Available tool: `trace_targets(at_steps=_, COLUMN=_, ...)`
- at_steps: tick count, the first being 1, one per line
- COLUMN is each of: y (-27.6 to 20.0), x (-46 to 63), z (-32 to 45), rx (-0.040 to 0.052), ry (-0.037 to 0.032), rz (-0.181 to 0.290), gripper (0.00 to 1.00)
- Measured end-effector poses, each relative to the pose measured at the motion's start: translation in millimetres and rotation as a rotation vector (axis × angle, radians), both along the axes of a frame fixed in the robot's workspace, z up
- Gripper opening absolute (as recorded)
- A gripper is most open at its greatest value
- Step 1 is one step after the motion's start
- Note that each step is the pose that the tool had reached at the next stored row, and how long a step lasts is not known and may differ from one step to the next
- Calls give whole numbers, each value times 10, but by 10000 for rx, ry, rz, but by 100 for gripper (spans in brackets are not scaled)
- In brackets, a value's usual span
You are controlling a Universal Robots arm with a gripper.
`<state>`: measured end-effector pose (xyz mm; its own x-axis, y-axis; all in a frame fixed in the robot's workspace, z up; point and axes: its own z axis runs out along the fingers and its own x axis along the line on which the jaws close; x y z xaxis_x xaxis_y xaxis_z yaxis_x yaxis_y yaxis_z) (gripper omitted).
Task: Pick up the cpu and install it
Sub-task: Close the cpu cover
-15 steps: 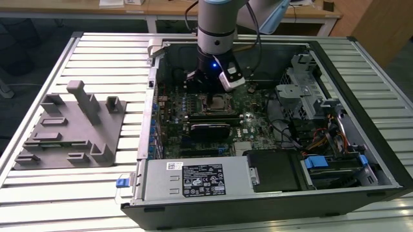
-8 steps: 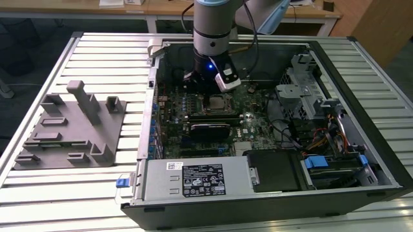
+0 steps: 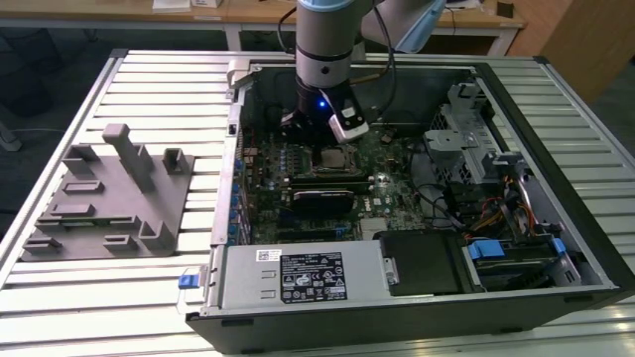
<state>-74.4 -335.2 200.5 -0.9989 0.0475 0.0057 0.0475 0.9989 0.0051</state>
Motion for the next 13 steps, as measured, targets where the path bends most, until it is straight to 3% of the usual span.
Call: trace_targets(at_steps=13, y=0, x=54, z=-12, rx=0, ry=1, rz=0, gripper=11)
